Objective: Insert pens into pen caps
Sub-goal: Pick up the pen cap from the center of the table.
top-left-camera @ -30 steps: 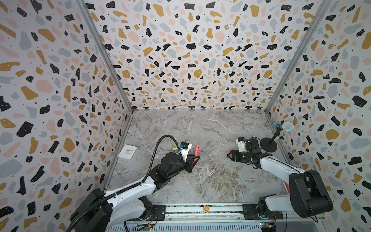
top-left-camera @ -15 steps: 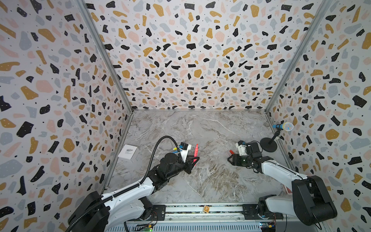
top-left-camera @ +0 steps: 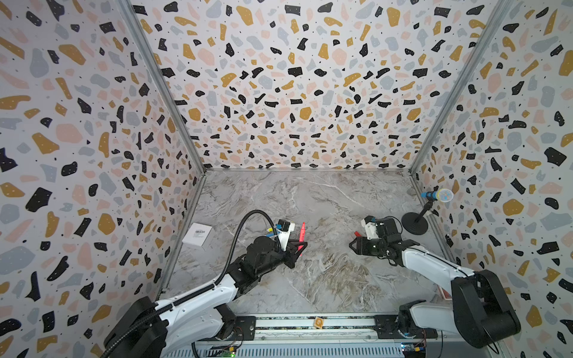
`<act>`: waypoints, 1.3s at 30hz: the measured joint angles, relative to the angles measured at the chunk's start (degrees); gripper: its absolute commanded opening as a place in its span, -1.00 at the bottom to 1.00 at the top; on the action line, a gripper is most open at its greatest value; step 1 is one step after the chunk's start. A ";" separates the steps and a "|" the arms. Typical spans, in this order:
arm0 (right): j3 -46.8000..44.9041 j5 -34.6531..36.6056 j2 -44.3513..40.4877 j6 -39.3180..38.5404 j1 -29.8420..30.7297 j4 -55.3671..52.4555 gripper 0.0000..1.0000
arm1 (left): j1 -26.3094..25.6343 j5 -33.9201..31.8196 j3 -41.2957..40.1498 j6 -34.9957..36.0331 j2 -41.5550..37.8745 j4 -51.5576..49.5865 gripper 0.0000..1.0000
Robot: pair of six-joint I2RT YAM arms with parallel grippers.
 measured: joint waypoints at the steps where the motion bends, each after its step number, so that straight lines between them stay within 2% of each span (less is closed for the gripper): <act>1: 1.27 0.44 1.33 -0.44 0.31 -0.04 0.00 | 0.00 -0.22 -0.07 0.00 -0.15 0.02 -1.00; 12: 12.61 8.28 11.30 -7.32 3.48 -3.89 -0.12 | 0.00 -0.96 -0.83 0.24 -1.09 -0.42 -1.00; 21: 15.19 12.37 15.76 -9.97 5.92 -6.69 -0.11 | 0.00 -1.29 -0.83 0.44 -1.09 -0.42 -1.00; 29: 15.54 14.12 16.37 -10.73 6.54 -7.56 -0.11 | 0.00 -1.68 -0.83 0.44 -1.09 -0.46 -1.00; 39: 15.39 13.22 16.79 -9.79 8.90 -7.28 -0.16 | 0.00 -2.27 -0.85 0.46 -2.05 -1.38 -1.00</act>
